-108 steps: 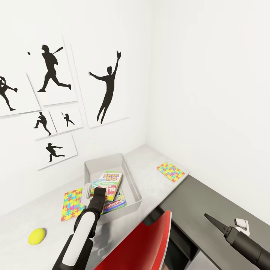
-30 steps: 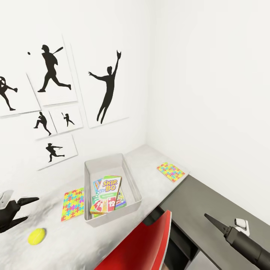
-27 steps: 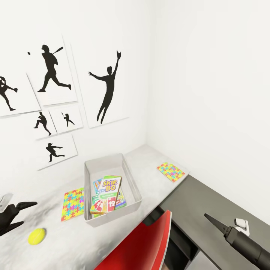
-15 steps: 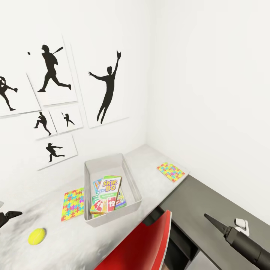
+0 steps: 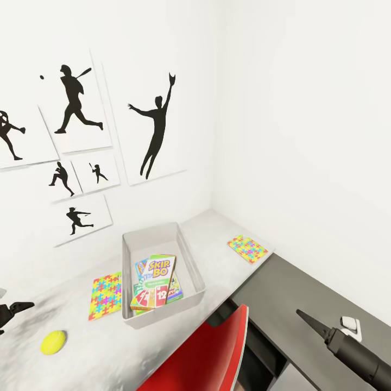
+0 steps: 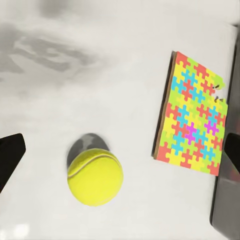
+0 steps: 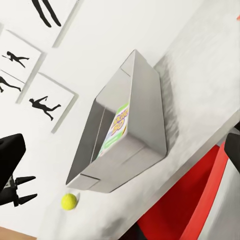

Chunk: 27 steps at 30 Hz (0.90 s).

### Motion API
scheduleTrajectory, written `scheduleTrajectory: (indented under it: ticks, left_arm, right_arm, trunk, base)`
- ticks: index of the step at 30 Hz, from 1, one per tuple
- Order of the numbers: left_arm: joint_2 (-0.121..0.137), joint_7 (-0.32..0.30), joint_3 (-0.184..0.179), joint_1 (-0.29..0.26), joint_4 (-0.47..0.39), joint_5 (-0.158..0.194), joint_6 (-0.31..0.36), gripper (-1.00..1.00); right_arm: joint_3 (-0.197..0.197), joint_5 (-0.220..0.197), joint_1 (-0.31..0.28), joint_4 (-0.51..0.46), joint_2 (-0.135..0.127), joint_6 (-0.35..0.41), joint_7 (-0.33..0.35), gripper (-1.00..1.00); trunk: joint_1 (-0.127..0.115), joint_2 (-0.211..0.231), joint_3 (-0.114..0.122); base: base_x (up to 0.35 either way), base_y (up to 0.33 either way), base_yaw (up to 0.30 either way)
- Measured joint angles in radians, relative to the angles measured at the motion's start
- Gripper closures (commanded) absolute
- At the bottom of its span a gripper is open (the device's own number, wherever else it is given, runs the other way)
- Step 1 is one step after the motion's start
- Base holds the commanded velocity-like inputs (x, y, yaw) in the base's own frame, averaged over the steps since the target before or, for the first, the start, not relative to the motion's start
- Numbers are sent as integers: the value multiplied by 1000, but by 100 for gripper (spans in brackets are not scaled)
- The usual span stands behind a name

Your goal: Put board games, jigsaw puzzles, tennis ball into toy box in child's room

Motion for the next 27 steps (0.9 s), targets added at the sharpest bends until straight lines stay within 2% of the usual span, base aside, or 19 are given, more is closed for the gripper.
scheduleTrajectory:
  ticks: [11,19,27]
  left_arm:
    - [-1,-3,-2,0,-3,0,-1,-100]
    - [-1,-4,-3,0,-4,0,-1,-100]
    - [-2,-10,-4,0,-10,0,-1,-100]
  right_arm:
    - [-1,-1,0,0,0,0,1,-100]
    - [-3,-3,0,0,0,1,5,-100]
    - [-4,-4,0,-4,0,2,6,-100]
  trunk:
    - [0,0,0]
    - [0,0,2]
    - [0,0,11]
  base:
    - [-37,0,0]
    - [-250,0,13]
    - [-222,-17,98]
